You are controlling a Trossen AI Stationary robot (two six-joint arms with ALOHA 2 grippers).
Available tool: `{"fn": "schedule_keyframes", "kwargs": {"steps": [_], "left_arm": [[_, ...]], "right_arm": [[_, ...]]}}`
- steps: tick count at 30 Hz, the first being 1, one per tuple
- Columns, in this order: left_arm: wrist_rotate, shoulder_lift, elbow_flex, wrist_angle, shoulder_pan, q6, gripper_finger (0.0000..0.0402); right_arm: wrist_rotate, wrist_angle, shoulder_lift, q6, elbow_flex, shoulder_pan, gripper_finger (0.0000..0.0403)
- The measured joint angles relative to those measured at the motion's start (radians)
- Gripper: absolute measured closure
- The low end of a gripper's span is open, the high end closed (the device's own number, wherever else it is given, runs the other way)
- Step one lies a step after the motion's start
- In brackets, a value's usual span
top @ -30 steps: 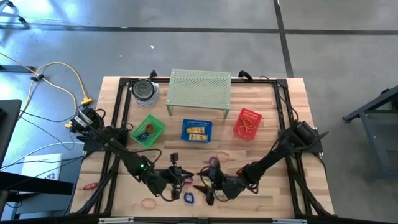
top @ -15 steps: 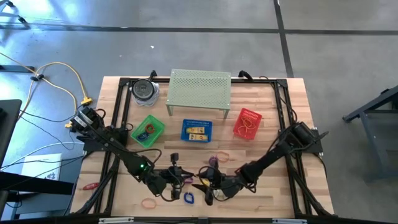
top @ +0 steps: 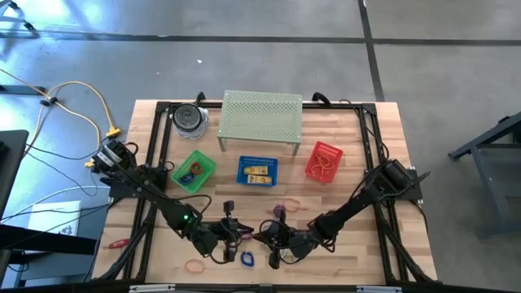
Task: Pick & Place Office Desk Supplies
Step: Put the orange rubber band into the red bin
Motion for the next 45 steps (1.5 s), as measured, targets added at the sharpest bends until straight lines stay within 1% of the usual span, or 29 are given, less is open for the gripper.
{"fn": "schedule_keyframes", "kwargs": {"steps": [26, 32, 36, 42, 45], "left_arm": [[0.004, 0.0, 0.0, -0.008, -0.002, -0.002, 0.0401], [0.004, 0.0, 0.0, -0.008, -0.002, -0.002, 0.0401], [0.004, 0.0, 0.0, -0.008, -0.002, -0.002, 0.0401], [0.004, 0.0, 0.0, -0.008, -0.002, -0.002, 0.0401], [0.004, 0.0, 0.0, -0.008, -0.002, -0.002, 0.0401]], "right_arm": [[0.022, -0.004, 0.0, -0.026, 0.0, 0.018, 0.0399], [0.01, -0.002, 0.0, -0.028, 0.0, 0.016, 0.0396], [0.01, 0.009, 0.0, -0.047, 0.0, 0.016, 0.037], [0.001, 0.017, 0.0, -0.052, 0.0, 0.006, 0.03], [-0.012, 0.02, -0.001, -0.046, 0.0, -0.007, 0.0273]]}}
